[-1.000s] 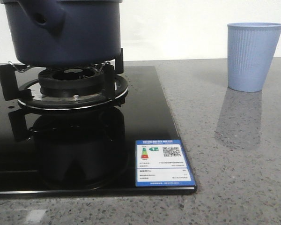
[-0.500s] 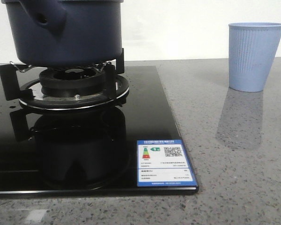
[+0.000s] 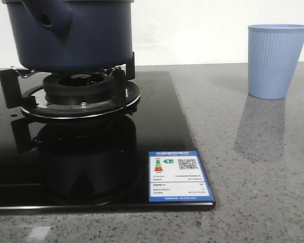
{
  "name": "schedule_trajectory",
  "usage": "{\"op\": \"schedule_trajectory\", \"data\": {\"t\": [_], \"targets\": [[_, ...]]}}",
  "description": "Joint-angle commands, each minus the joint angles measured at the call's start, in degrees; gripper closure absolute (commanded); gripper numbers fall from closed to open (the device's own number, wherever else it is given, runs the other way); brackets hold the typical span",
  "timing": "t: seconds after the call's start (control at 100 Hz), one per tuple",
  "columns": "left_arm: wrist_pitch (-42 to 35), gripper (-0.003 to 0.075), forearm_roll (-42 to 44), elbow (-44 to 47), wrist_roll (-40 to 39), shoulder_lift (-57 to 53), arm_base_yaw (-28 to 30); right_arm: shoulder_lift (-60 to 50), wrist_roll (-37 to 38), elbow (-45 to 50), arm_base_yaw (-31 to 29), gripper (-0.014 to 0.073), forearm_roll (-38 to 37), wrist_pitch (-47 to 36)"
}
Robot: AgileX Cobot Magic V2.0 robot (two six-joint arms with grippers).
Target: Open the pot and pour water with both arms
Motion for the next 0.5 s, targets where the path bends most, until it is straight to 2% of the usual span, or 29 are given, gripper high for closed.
{"op": "schedule_trajectory", "data": {"t": [0.0, 0.04, 0.11, 0.28, 0.37, 0.49], "targets": [[-4.2, 0.0739, 0.0, 2.0, -0.6, -1.5, 0.0, 0.3, -20.6, -0.4, -0.3, 0.066, 16.9, -7.1], [-4.2, 0.0739, 0.0, 2.0, -0.6, -1.5, 0.0, 0.3, -23.5, 0.5, -0.5, 0.066, 20.1, -11.2], [-4.2, 0.0739, 0.0, 2.0, -0.6, -1.5, 0.0, 0.3, -23.8, 2.4, -2.4, 0.066, 21.9, -15.4], [-4.2, 0.0739, 0.0, 2.0, -0.6, -1.5, 0.0, -1.3, -23.6, 5.9, -11.4, 0.066, 25.9, -18.5], [-4.2, 0.0739, 0.0, 2.0, -0.6, -1.5, 0.0, -4.4, -21.9, 7.3, -15.3, 0.066, 25.5, -18.2], [-4.2, 0.0739, 0.0, 2.0, -0.6, -1.5, 0.0, -9.2, -14.7, 10.5, -19.2, 0.066, 23.0, -17.7]]}}
